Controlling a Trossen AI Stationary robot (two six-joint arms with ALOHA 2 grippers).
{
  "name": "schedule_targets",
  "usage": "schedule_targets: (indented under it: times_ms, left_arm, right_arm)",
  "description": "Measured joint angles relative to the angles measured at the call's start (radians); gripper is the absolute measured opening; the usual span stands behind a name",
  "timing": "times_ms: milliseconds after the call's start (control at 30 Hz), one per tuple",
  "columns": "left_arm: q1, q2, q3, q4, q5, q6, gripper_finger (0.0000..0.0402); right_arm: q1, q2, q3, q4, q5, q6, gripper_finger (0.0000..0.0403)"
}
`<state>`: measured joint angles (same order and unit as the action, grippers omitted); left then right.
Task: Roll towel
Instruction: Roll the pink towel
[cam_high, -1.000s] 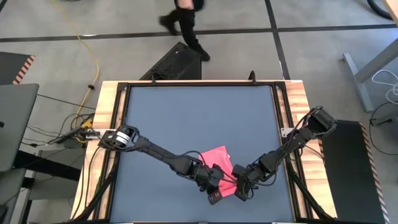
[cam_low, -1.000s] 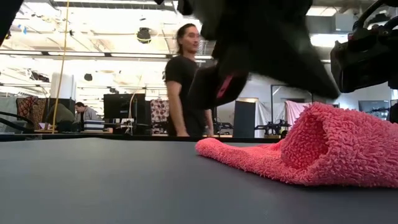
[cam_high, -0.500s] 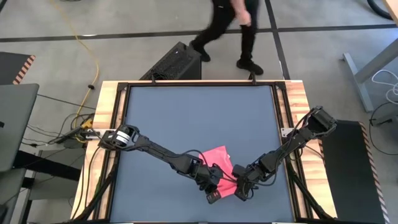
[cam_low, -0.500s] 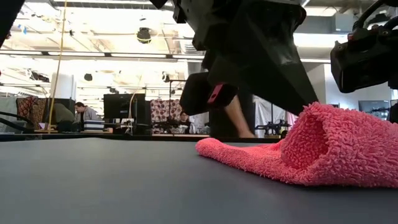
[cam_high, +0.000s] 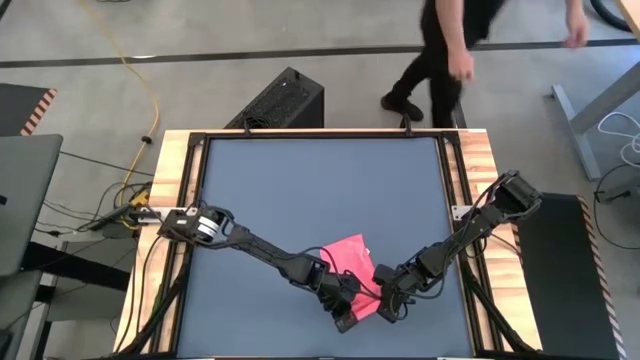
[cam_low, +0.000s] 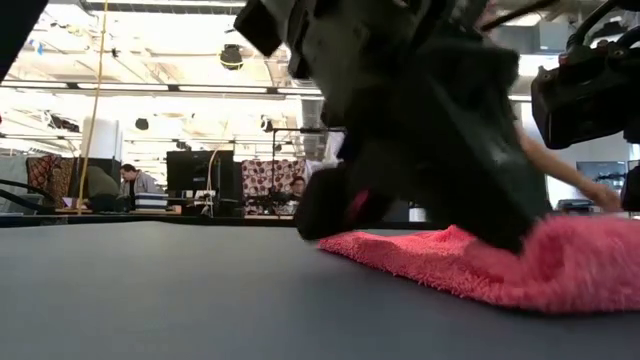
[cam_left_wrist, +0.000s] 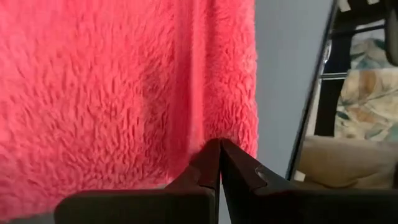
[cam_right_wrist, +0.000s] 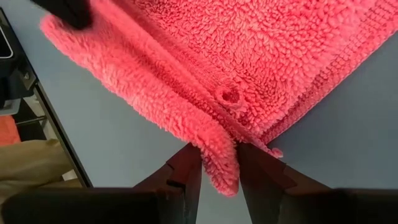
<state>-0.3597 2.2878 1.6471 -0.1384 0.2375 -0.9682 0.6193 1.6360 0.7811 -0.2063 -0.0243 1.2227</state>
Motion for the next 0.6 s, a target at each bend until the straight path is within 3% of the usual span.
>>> schedule_targets:
  times_ms: [600]
  left_arm:
    - [-0.022,0.016,0.011,-0.113,0.000,-0.013,0.0000]
  right_arm:
    - [0.001,0.000,0.000,-0.003,0.001,0.000,0.0132]
